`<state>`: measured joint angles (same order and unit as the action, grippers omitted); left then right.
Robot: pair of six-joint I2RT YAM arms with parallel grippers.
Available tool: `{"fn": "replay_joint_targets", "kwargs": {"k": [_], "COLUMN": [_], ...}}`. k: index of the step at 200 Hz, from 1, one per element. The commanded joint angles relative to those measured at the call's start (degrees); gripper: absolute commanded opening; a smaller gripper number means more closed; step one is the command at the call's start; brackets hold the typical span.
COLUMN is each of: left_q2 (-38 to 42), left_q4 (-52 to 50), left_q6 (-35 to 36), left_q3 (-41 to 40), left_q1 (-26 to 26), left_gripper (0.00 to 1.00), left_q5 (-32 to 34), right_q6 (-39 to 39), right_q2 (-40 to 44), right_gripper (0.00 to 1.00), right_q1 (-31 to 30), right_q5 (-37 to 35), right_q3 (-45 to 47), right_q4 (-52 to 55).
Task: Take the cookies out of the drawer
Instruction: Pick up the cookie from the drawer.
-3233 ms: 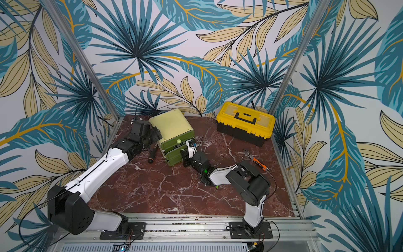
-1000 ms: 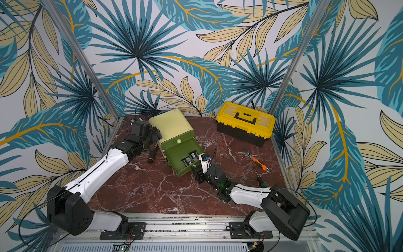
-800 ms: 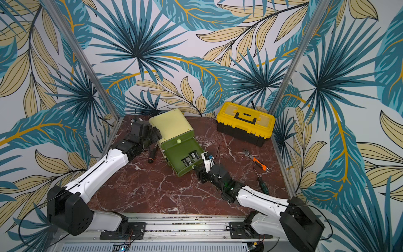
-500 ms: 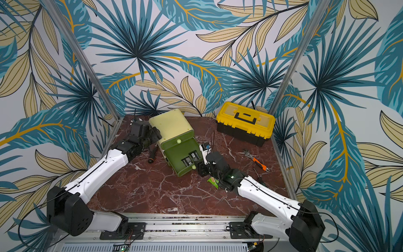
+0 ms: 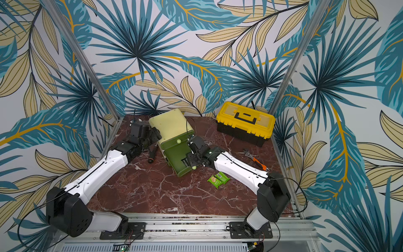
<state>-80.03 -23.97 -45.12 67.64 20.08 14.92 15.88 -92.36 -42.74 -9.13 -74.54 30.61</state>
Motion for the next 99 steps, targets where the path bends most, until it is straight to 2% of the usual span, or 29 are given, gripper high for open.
{"fn": "replay_joint_targets", "kwargs": {"k": [1,99], "left_q2": [1.03,0.75], "left_q4": [-2.35,-2.44], "left_q6": [0.04,0.21], "left_q3": [-2.42,-1.99], "left_q1": [-0.55,-0.56], "left_gripper": [0.81,0.81], "left_q5": [-0.05,-0.31], "right_q6": [0.21,0.89], "right_q2": [-2.73,-10.01], "right_gripper": [0.62,0.61], "right_q1": [0.53,3.66], "right_q5": [-0.70,-0.72], "right_q3": [-2.72,-5.69], "right_q4": [2.26,2.92]}}
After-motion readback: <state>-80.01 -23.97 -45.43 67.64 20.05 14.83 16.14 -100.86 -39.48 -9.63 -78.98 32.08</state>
